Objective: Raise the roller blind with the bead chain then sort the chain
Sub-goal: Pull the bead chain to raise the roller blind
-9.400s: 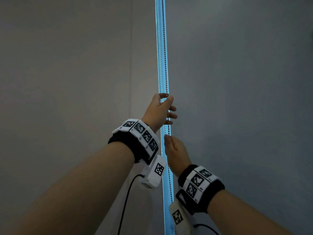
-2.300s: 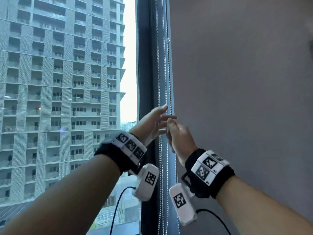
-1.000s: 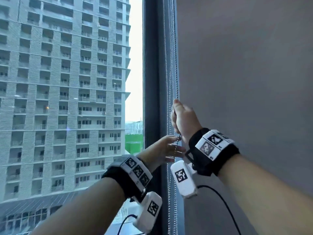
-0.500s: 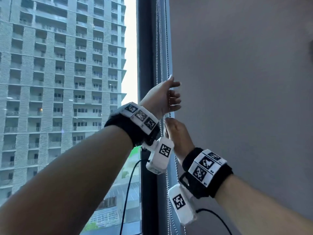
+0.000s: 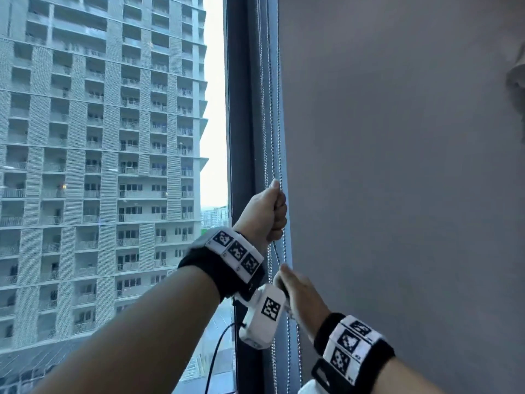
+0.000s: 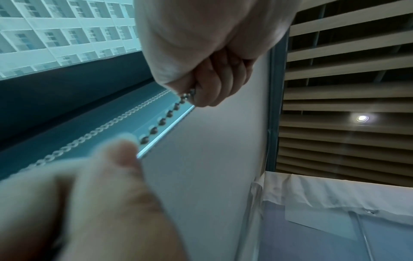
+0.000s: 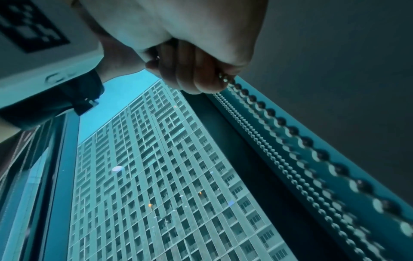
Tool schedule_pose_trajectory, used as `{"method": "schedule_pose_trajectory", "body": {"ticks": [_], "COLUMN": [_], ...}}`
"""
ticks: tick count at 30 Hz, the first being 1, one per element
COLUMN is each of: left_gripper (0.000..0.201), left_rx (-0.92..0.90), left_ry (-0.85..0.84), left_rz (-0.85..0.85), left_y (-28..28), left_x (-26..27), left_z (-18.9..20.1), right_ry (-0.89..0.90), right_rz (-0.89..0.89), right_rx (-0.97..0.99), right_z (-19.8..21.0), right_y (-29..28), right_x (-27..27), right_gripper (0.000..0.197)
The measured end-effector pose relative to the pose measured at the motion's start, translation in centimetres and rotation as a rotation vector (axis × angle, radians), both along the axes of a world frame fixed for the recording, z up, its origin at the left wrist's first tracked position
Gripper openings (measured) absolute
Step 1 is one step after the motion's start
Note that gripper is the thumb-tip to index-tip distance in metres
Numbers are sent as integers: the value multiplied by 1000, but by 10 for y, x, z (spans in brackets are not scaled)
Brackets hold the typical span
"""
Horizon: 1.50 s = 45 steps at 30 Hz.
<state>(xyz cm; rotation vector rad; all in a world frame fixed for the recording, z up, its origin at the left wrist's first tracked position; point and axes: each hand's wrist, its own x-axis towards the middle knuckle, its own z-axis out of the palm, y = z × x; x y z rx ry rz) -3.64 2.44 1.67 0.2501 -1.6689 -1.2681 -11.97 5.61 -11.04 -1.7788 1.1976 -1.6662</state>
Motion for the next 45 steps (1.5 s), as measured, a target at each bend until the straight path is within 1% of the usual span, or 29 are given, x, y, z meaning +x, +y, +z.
{"method": "schedule_pose_trajectory", "body": {"ticks": [2,4,5,8,11,14,17,20,21,24,26,27,29,30,33,35,36,37,39,41,43,45], "left_gripper": [47,46,45,45,45,44,38,50,51,43,47,43,21,17,36,44,44,40,34,37,38,39], "left_rx": [19,14,10,-18,-48,-61,-78,-111,-135,-209,-210,-198,-160,-141,-148,-182,-186,-170,-78,-37,-63,-61], "left_ry": [25,46,55,57,45,24,23,-22,-57,-177,-278,-337,-442,-469,-425,-430,-450,-451,-363,-253,-178,-74], "left_rz": [-19,-18,-14,10,14,35,44,37,33,57,54,33,-44,-99,-197,-219,-229,-247,-301,-313,-269,-195], "left_y": [-1,1,3,5,7,2,-4,-4,-3,-2,-9,-13,-15,-15,-15,-16,-17,-16,-14,-7,5,19], "left_x": [1,0,-1,-5,-5,-4,-3,-2,-1,4,7,10,19,24,38,42,42,41,38,34,25,14], "left_z": [-7,-9,-9,-11,-12,-15,-25,-33,-34,-38,-43,-45,-45,-43,-29,-18,-13,-8,4,18,35,51], "right_ry": [-68,-131,-157,-179,-196,-141,-121,-131,-128,-74,-44,-32,24,60,114,96,79,62,8,-23,33,115], "right_rz": [36,13,-6,-17,-14,52,117,111,106,24,-18,-32,-62,-84,-168,-145,-121,-100,-59,-14,-44,-130], "right_rx": [18,-44,-85,-205,-252,-225,-190,-186,-183,-228,-278,-295,-318,-323,-329,-309,-301,-300,-312,-315,-332,-334], "right_z": [9,30,44,96,143,173,186,184,181,172,164,159,145,136,105,87,81,78,77,78,75,67], "right_y": [6,5,4,7,14,24,28,26,25,24,24,25,22,20,13,10,9,10,15,18,14,8], "right_x": [-6,-10,-11,-10,-3,6,14,18,20,24,25,24,20,18,10,6,4,3,2,4,6,9], "right_gripper": [57,67,68,60,51,47,46,35,34,38,37,36,36,37,38,33,31,30,29,25,29,35]}}
